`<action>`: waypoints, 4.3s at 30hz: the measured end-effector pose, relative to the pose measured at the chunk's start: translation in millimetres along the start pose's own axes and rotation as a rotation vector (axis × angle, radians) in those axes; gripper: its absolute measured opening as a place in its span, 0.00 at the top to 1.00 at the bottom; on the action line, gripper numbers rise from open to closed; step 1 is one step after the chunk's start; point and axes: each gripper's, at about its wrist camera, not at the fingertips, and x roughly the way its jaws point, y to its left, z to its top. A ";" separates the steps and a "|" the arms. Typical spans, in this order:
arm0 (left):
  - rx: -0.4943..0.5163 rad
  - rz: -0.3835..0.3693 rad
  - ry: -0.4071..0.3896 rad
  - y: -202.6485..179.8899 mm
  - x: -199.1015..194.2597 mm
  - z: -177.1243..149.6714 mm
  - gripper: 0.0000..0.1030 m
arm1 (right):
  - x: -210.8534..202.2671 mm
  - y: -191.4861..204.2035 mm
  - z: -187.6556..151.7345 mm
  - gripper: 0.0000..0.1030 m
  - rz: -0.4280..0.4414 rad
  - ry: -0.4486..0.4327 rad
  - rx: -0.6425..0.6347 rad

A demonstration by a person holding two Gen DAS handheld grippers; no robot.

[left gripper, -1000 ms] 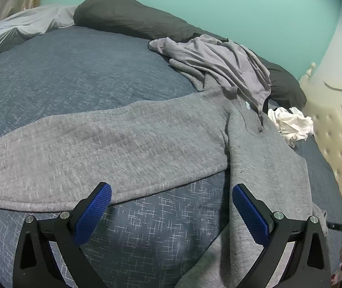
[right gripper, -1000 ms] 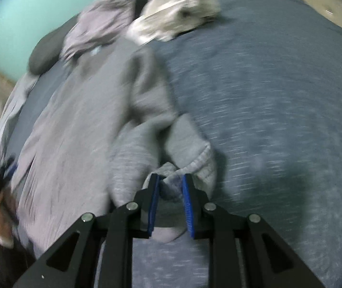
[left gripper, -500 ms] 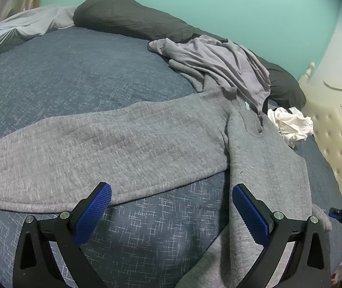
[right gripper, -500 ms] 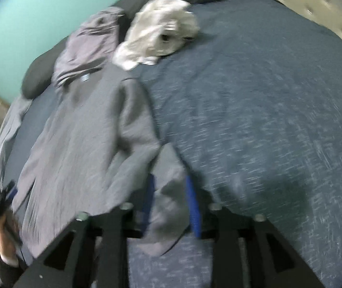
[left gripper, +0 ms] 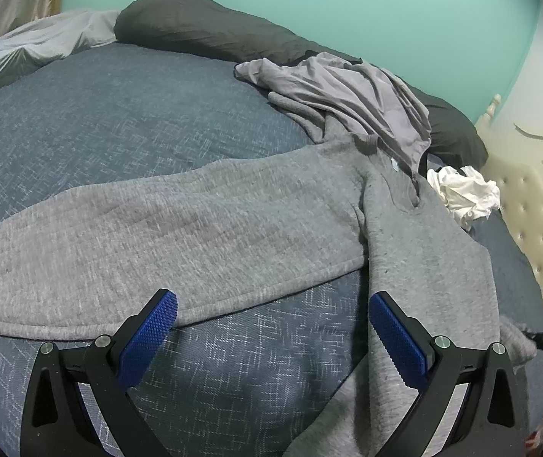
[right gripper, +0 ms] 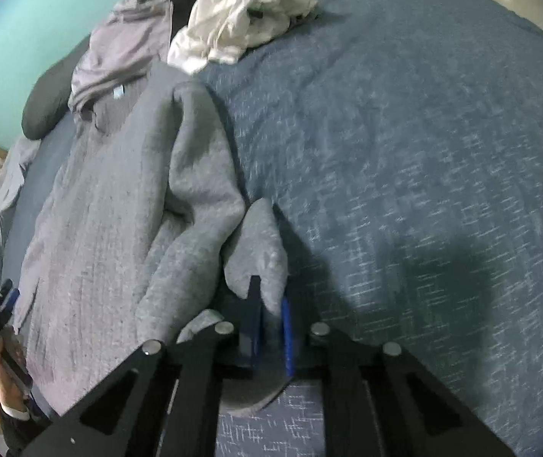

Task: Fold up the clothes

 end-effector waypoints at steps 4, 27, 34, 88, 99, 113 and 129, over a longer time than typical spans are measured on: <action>0.010 0.005 -0.005 -2.3 -1.3 0.0 0.00 | -35.2 -25.8 6.2 0.94 -0.047 -0.076 0.039; 0.019 0.031 -0.007 0.0 -0.5 1.0 0.00 | -84.2 -162.4 50.7 0.93 -0.289 -0.135 0.292; 0.030 0.028 -0.002 -2.8 1.6 0.7 0.00 | -82.6 -169.4 42.1 0.72 -0.359 -0.199 0.325; 0.033 0.025 0.001 -1.9 6.2 0.6 0.00 | 7.7 49.8 99.8 0.94 -0.299 -0.245 -0.448; 0.026 0.019 -0.003 -0.7 4.6 1.2 0.00 | 24.0 77.4 50.8 0.94 -0.183 -0.107 -0.580; 0.033 0.011 0.002 -3.5 5.2 0.2 0.00 | 52.6 96.1 -12.0 0.91 -0.045 0.068 -0.618; 0.035 0.011 0.000 -2.8 4.7 1.0 0.00 | -51.7 -63.8 62.9 0.50 -0.221 -0.195 -0.040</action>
